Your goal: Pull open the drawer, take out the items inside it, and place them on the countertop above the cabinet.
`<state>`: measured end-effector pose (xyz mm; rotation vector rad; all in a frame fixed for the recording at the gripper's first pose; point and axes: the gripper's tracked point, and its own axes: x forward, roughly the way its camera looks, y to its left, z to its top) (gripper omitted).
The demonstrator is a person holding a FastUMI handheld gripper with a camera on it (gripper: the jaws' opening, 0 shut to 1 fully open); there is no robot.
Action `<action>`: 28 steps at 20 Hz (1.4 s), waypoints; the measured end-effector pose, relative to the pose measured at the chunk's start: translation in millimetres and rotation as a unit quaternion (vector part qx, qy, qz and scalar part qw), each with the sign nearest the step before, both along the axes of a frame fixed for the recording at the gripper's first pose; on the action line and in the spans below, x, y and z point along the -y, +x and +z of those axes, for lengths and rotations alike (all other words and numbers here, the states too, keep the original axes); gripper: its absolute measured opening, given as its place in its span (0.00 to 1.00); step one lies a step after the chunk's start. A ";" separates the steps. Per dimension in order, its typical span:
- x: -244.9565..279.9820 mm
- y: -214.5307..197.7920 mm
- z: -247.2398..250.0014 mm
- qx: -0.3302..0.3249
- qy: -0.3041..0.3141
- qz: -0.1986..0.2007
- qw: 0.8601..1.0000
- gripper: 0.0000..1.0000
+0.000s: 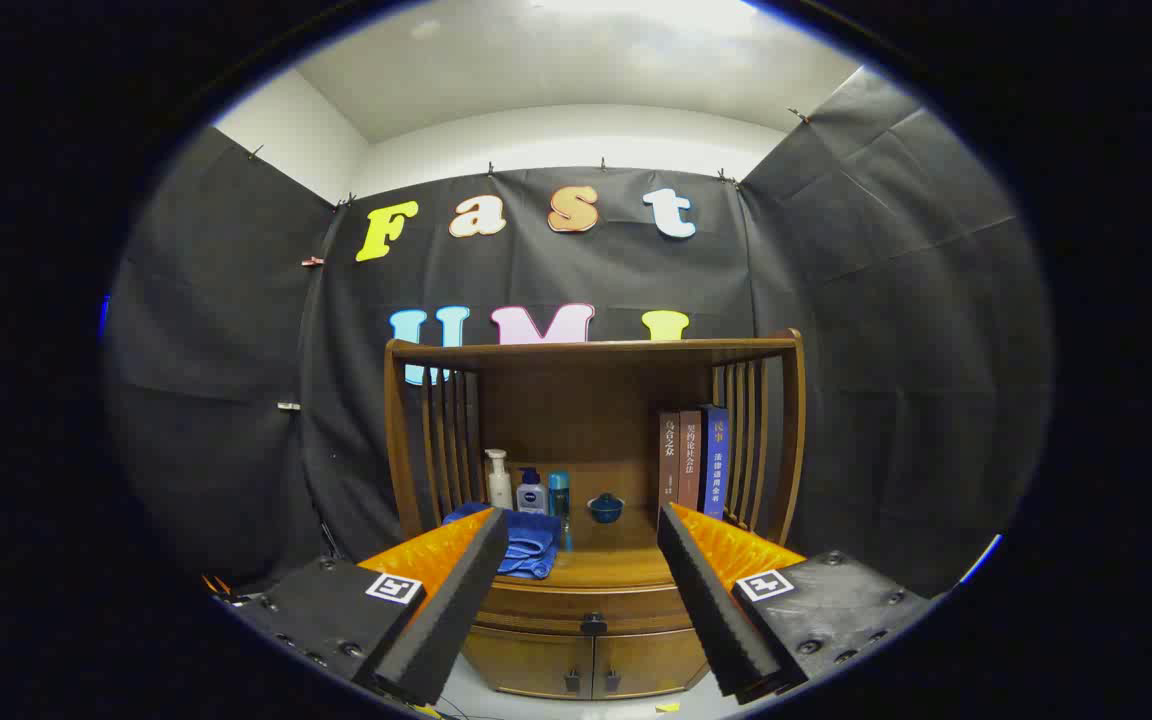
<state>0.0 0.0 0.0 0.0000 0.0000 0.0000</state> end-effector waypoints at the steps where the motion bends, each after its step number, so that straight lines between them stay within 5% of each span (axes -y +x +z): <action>1: -0.9 0.1 0.3 0.001 -0.001 0.000 1.000 0.98; 28: -6.6 0.9 -6.4 -0.013 -0.016 0.002 1.000 0.98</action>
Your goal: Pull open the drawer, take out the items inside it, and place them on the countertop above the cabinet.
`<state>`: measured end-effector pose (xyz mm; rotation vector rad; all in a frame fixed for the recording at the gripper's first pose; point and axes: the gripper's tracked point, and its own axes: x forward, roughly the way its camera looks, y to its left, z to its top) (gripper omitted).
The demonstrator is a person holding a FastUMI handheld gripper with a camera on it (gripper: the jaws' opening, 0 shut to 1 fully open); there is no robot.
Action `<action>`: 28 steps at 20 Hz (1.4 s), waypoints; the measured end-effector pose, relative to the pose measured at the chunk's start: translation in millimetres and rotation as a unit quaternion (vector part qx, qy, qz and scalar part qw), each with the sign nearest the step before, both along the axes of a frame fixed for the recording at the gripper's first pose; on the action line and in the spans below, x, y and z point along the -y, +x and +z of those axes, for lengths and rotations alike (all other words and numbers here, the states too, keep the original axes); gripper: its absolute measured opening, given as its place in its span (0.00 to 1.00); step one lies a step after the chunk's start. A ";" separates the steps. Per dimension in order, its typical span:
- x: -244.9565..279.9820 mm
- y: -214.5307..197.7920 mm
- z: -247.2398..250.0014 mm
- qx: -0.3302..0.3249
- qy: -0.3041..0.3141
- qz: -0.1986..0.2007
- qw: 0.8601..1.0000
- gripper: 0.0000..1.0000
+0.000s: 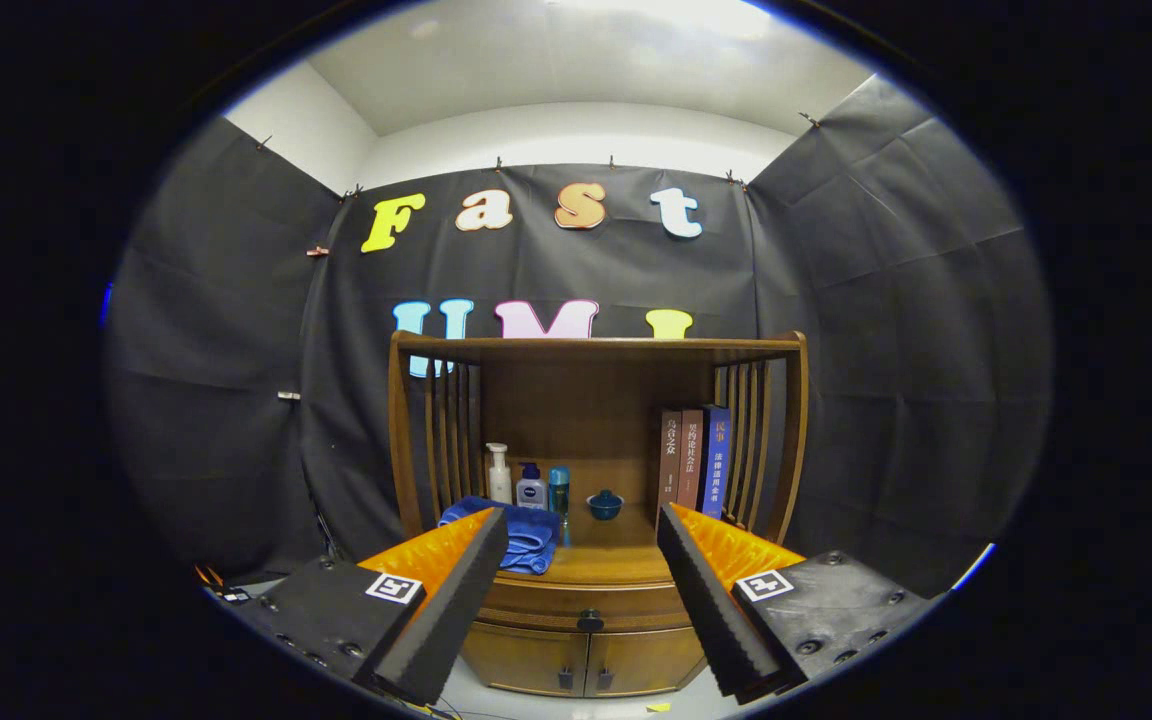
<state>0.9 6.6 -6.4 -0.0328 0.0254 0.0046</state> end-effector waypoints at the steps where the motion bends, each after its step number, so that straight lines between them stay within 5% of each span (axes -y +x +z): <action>1: -0.6 2.1 -3.8 -0.004 0.001 0.001 1.000 0.98; 13: 7.2 59.0 -86.1 -0.064 0.019 0.003 0.998 0.99; 28: 24.0 144.2 -275.4 -0.202 0.031 -0.014 0.979 0.99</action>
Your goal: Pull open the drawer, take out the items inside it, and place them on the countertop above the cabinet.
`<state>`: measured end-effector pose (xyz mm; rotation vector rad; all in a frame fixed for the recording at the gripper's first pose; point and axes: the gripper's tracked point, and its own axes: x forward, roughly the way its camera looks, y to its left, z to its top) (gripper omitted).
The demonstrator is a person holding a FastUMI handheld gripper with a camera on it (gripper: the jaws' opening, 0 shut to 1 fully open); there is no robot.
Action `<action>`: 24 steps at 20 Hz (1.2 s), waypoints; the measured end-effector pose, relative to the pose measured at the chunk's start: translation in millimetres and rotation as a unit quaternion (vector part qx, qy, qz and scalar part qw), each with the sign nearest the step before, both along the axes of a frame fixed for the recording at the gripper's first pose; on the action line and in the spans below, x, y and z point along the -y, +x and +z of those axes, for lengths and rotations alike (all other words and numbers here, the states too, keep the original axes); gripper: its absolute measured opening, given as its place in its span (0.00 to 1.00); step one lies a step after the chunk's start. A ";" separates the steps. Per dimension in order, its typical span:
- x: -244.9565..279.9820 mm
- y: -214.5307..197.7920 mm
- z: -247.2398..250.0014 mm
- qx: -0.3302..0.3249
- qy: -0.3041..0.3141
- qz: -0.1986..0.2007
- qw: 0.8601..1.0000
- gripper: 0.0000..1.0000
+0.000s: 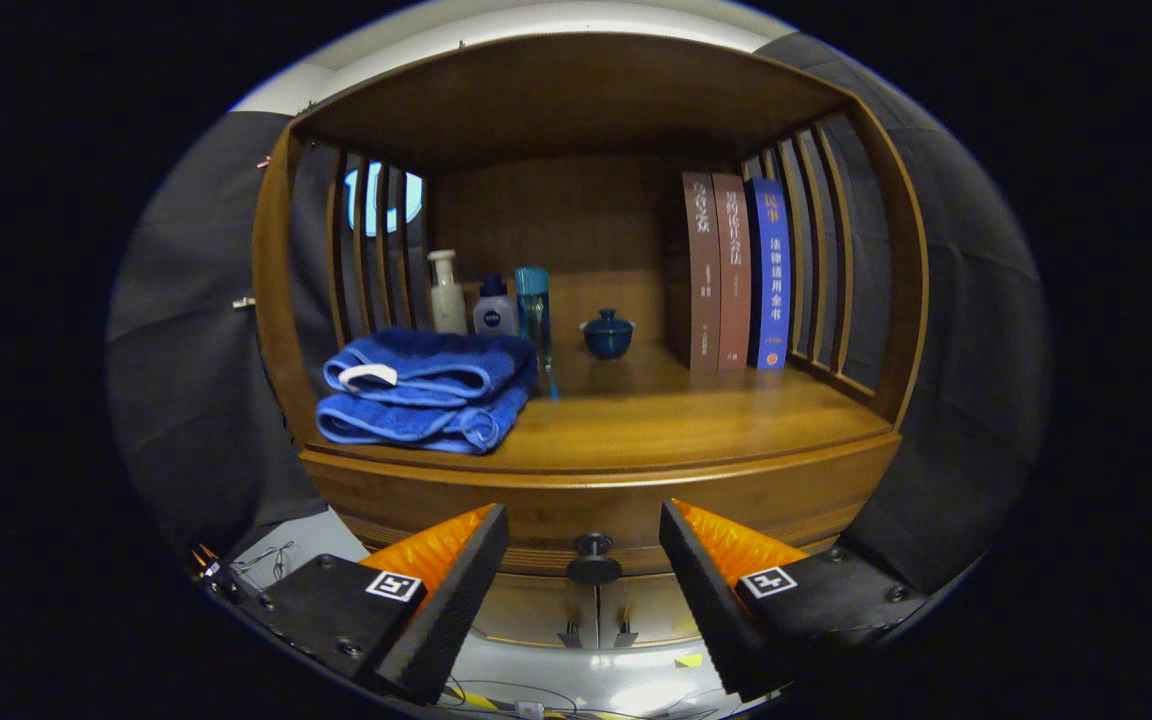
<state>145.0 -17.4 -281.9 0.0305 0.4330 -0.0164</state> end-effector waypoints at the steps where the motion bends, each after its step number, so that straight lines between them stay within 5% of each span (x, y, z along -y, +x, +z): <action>1: 1.5 2.6 -9.9 -0.010 0.001 -0.004 1.000 1.00; 4: 4.1 8.3 -34.3 -0.032 0.011 -0.011 0.999 1.00; 7: 6.3 14.2 -56.4 -0.051 0.006 -0.014 0.999 0.84; 11: 4.5 16.4 -71.1 -0.069 0.009 -0.012 0.997 0.79; 14: 6.2 18.8 -76.6 -0.068 -0.001 -0.015 0.998 0.53; 18: 6.0 19.1 -78.6 -0.075 -0.009 -0.008 0.997 0.35; 24: 6.0 16.2 -76.0 -0.084 -0.002 -0.010 0.996 0.35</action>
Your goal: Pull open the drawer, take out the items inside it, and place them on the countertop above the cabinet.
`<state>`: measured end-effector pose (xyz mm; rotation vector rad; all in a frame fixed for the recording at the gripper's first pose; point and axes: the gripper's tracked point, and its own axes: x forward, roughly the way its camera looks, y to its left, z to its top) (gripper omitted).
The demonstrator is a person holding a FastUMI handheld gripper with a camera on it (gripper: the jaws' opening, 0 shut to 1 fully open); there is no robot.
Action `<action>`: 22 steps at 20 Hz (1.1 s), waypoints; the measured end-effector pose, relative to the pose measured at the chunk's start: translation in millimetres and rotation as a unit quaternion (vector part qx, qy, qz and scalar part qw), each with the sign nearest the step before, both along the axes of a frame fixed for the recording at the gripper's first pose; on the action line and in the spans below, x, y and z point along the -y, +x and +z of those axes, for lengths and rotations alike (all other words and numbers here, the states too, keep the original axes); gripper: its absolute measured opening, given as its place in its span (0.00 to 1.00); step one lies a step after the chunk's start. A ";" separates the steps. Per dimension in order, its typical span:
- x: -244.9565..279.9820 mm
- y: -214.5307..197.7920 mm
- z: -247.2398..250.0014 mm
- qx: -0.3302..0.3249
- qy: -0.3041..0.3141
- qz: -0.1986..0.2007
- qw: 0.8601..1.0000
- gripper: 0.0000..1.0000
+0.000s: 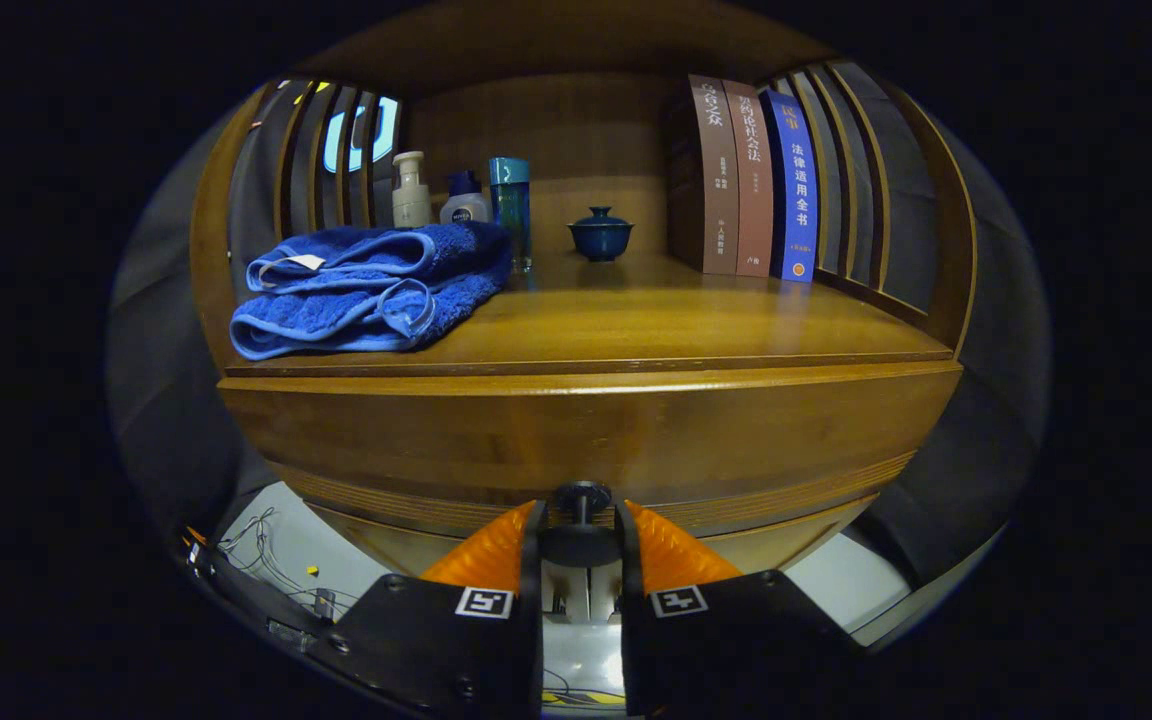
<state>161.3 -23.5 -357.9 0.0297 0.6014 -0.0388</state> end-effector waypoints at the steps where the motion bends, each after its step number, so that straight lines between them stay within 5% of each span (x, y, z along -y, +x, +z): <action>1: 0.1 -2.3 0.2 -0.002 0.000 0.000 1.000 0.35; 22: -3.0 -141.8 21.7 -0.046 0.005 0.003 0.999 0.35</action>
